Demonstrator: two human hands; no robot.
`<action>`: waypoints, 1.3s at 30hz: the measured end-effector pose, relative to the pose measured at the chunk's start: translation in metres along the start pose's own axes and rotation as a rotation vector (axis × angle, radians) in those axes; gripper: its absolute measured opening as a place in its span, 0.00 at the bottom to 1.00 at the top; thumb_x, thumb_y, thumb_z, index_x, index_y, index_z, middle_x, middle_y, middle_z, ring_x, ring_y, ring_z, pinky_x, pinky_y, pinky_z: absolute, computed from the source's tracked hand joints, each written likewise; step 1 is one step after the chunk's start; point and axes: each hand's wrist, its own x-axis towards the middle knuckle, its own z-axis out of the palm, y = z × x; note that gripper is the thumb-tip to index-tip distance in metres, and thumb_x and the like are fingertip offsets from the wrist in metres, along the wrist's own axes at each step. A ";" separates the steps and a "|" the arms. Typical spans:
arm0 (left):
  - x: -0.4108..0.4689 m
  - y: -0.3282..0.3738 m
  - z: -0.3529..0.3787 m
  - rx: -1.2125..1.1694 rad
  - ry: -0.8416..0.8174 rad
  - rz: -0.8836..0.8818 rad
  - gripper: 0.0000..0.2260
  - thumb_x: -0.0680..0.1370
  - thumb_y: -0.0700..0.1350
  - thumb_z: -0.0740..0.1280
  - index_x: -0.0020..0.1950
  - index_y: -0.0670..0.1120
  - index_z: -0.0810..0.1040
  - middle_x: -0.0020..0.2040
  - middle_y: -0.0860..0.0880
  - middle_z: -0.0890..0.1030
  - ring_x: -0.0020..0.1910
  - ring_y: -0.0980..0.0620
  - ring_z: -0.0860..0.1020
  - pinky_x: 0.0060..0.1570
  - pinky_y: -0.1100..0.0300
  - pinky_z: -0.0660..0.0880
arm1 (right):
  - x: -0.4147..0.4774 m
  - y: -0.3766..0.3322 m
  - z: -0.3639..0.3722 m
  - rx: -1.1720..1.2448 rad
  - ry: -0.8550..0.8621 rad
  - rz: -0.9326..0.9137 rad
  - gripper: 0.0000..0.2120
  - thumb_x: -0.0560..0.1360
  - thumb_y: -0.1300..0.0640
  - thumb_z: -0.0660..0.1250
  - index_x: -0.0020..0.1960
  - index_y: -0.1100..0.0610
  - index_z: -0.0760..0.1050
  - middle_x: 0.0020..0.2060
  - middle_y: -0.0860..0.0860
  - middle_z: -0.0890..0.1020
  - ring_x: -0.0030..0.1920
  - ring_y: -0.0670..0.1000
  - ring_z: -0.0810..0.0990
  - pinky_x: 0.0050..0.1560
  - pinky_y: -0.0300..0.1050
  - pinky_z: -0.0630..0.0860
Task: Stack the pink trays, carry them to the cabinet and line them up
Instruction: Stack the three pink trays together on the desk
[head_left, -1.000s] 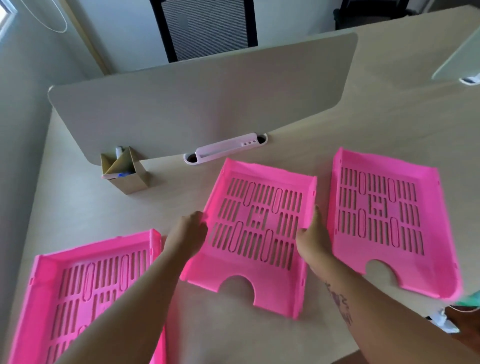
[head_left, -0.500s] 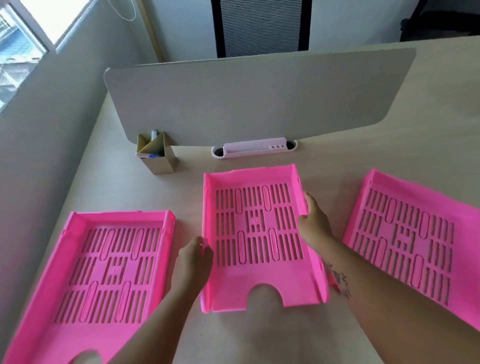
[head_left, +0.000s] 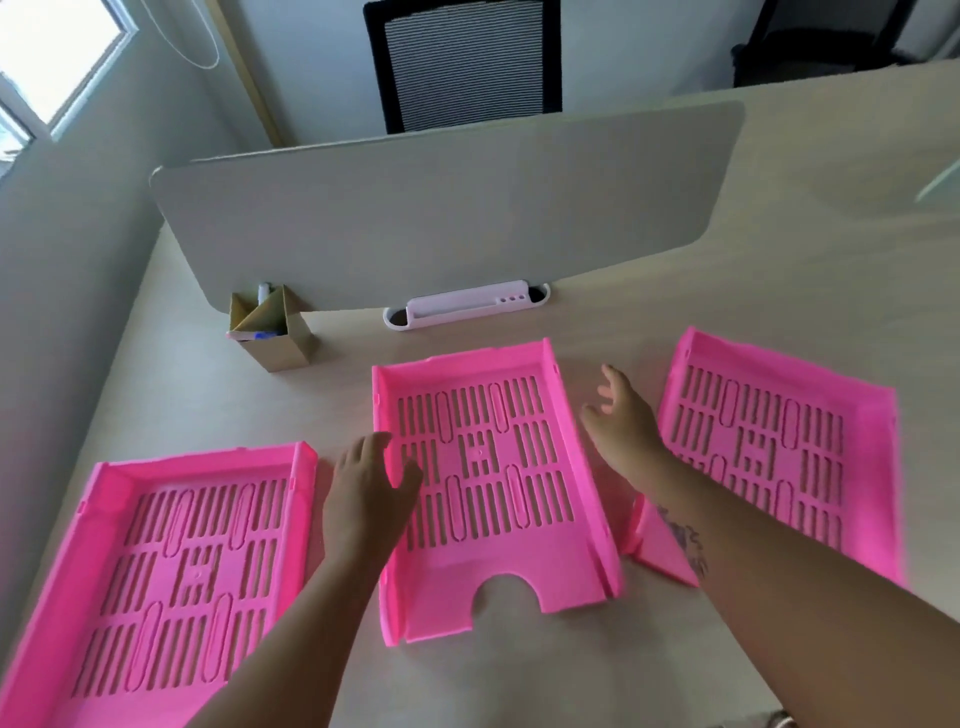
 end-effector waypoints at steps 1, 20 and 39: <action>0.005 0.012 0.003 -0.022 -0.012 0.063 0.18 0.77 0.48 0.68 0.66 0.45 0.74 0.62 0.46 0.79 0.60 0.46 0.77 0.52 0.49 0.78 | -0.002 0.001 -0.009 0.000 0.029 0.002 0.30 0.78 0.61 0.63 0.78 0.55 0.58 0.72 0.57 0.70 0.68 0.56 0.73 0.64 0.56 0.75; -0.020 0.238 0.164 -0.092 -0.564 0.112 0.23 0.81 0.44 0.63 0.75 0.42 0.64 0.67 0.42 0.76 0.41 0.55 0.76 0.38 0.67 0.75 | -0.014 0.193 -0.201 -0.222 0.350 0.363 0.31 0.76 0.60 0.64 0.77 0.60 0.58 0.69 0.63 0.68 0.67 0.64 0.69 0.62 0.61 0.73; -0.005 0.204 0.057 -0.019 -0.270 0.043 0.09 0.82 0.41 0.56 0.52 0.40 0.74 0.40 0.48 0.76 0.33 0.55 0.75 0.27 0.63 0.69 | 0.031 0.094 -0.193 -0.106 0.170 -0.084 0.15 0.78 0.65 0.57 0.35 0.55 0.58 0.29 0.53 0.64 0.27 0.51 0.62 0.28 0.44 0.57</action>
